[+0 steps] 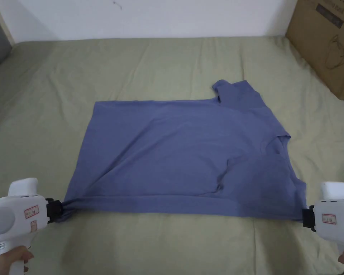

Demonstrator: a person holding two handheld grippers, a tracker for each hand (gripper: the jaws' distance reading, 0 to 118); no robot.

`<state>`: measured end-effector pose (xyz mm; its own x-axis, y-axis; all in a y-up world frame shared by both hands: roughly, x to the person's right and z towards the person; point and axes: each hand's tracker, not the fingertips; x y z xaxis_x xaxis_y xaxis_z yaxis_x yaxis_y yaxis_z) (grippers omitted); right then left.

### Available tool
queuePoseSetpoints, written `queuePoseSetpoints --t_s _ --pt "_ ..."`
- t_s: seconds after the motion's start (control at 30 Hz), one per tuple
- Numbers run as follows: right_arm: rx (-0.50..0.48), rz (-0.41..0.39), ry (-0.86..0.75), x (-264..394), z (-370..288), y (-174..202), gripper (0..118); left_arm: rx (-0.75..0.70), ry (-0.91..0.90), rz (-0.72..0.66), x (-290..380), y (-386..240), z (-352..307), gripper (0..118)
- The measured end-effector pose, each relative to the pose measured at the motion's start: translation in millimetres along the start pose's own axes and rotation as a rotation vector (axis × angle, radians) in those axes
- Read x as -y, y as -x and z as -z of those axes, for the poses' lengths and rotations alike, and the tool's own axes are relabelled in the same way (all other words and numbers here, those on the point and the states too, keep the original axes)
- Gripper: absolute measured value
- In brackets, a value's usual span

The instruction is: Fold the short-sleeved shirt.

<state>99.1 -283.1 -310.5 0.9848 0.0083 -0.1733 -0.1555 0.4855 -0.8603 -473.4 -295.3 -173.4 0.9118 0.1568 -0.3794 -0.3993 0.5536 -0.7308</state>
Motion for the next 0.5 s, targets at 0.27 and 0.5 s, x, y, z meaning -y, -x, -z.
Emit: queuePoseSetpoints --t_s 0.27,0.5 --pt "-0.036 0.060 -0.079 -10.1 -6.3 -13.9 77 -0.026 -0.028 0.055 -10.5 -6.9 -16.0 3" --pt "-0.112 0.099 0.018 -14.2 34.6 -14.0 61 -0.037 -0.015 0.068 -8.8 -7.3 -14.0 3"
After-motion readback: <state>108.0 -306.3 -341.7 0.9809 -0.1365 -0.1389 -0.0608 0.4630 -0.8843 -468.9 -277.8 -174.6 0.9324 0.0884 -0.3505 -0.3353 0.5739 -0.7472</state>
